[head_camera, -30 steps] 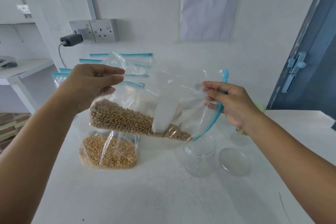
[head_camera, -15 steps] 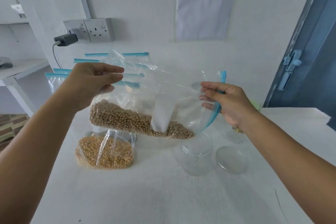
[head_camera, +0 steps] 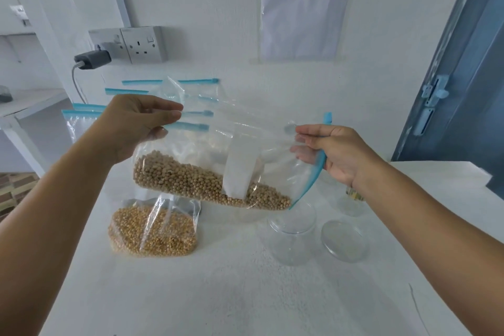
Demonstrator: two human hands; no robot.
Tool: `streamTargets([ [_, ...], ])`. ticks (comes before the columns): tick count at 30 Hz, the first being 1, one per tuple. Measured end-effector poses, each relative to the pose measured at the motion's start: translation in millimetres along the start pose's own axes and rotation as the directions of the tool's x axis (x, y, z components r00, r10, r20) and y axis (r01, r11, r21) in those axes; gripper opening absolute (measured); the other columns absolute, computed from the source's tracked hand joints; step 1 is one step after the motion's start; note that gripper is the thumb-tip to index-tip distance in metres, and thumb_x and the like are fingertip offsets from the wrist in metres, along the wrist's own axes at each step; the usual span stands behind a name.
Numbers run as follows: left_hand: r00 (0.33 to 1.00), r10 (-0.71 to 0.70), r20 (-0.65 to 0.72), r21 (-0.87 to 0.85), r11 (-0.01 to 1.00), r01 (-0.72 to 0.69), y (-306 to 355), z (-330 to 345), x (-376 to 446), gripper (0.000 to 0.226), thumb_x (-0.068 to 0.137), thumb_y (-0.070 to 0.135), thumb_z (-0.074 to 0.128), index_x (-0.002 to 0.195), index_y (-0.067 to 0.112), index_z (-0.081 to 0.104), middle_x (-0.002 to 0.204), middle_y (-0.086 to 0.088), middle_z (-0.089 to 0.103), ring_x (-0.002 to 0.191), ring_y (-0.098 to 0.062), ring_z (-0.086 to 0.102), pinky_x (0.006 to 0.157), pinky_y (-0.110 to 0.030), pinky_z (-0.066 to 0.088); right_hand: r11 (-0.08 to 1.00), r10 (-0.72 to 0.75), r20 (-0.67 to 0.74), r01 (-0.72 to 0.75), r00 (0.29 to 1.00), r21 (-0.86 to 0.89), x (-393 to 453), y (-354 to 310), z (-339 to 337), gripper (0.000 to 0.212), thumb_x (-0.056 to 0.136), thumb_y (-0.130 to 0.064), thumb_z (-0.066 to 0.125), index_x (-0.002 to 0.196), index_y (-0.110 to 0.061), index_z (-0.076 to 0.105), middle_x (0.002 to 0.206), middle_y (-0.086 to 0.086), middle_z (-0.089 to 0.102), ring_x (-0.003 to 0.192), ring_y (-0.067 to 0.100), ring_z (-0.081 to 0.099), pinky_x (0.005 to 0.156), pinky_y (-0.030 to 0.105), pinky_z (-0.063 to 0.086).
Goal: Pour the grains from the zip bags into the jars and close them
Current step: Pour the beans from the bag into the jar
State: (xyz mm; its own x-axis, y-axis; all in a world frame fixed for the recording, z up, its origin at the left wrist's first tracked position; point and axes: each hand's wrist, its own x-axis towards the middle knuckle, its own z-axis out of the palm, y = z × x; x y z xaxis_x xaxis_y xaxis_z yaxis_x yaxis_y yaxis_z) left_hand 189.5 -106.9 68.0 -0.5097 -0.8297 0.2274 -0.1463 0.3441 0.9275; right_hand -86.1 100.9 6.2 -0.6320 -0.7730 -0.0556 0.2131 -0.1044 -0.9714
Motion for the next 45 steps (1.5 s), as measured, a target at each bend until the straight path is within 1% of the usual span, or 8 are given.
streamTargets([
  [4,0.999,-0.033,-0.005,-0.025,0.999,0.033,-2,-1,2,0.018,0.087,0.008,0.077,0.100,0.021,0.081,0.084,-0.001,0.070,0.059,-0.008,0.056,0.069,-0.015,0.060,0.999,0.030,-0.002,-0.030,1.000,0.042,2,-4,-3,0.023,0.098,0.013,0.057,0.104,-0.001,0.074,0.107,0.017,0.074,0.081,0.028,0.080,0.061,0.028,0.063],
  [8,0.998,-0.048,0.034,0.018,0.999,0.048,-5,4,5,0.017,0.089,0.008,0.076,0.099,0.020,0.080,0.076,0.005,0.072,0.055,-0.001,0.058,0.069,-0.014,0.059,0.999,0.037,-0.012,-0.037,0.999,-0.009,4,9,-7,0.024,0.099,0.011,0.058,0.104,-0.005,0.075,0.110,0.015,0.075,0.082,0.026,0.080,0.063,0.028,0.064],
  [18,0.999,-0.030,0.040,-0.003,1.000,0.030,-20,6,5,0.019,0.087,0.009,0.077,0.101,0.020,0.081,0.066,0.010,0.065,0.060,-0.010,0.054,0.071,-0.015,0.060,0.989,-0.119,0.030,0.121,0.992,-0.083,-2,31,-16,0.022,0.102,-0.003,0.061,0.106,-0.013,0.080,0.123,0.011,0.073,0.101,0.025,0.077,0.080,0.034,0.063],
  [21,0.998,-0.048,0.042,-0.050,0.997,0.051,-19,4,5,0.019,0.079,0.014,0.080,0.095,0.023,0.084,0.076,0.004,0.069,0.059,-0.011,0.056,0.068,-0.015,0.059,0.979,-0.114,0.131,0.134,0.985,-0.153,-7,37,-22,0.022,0.095,-0.020,0.073,0.112,-0.030,0.081,0.131,0.002,0.067,0.112,0.019,0.072,0.087,0.035,0.061],
  [24,0.996,-0.062,0.065,-0.116,0.991,0.069,-17,5,3,0.023,0.070,0.017,0.080,0.093,0.022,0.084,0.085,-0.001,0.073,0.057,-0.011,0.057,0.067,-0.016,0.060,0.938,-0.036,0.318,0.142,0.947,-0.316,-14,49,-34,0.046,0.085,-0.027,0.080,0.127,-0.046,0.072,0.132,-0.006,0.064,0.118,0.011,0.067,0.095,0.031,0.056],
  [27,0.995,-0.048,0.092,-0.167,0.984,0.063,-11,7,3,0.022,0.070,0.015,0.079,0.091,0.020,0.084,0.089,-0.003,0.076,0.056,-0.010,0.058,0.067,-0.016,0.060,0.903,-0.049,0.377,0.202,0.925,-0.379,-16,61,-40,0.053,0.094,-0.004,0.072,0.135,-0.039,0.068,0.120,0.004,0.074,0.110,0.021,0.073,0.100,0.030,0.056],
  [29,0.995,-0.033,0.093,-0.163,0.986,0.048,-7,8,3,0.019,0.071,0.016,0.079,0.087,0.023,0.086,0.089,-0.001,0.077,0.055,-0.009,0.059,0.069,-0.016,0.060,0.921,-0.069,0.350,0.195,0.934,-0.338,-15,60,-38,0.049,0.098,0.002,0.065,0.134,-0.031,0.069,0.112,0.008,0.076,0.102,0.028,0.075,0.094,0.031,0.059],
  [45,1.000,0.006,0.026,-0.144,0.990,-0.002,3,-4,4,0.017,0.075,0.017,0.077,0.086,0.029,0.085,0.083,0.003,0.075,0.073,-0.016,0.057,0.078,-0.020,0.061,0.927,-0.232,0.250,0.291,0.940,-0.235,-4,47,-24,0.029,0.099,-0.005,0.064,0.116,-0.024,0.079,0.097,0.005,0.078,0.072,0.014,0.063,0.075,0.024,0.058],
])
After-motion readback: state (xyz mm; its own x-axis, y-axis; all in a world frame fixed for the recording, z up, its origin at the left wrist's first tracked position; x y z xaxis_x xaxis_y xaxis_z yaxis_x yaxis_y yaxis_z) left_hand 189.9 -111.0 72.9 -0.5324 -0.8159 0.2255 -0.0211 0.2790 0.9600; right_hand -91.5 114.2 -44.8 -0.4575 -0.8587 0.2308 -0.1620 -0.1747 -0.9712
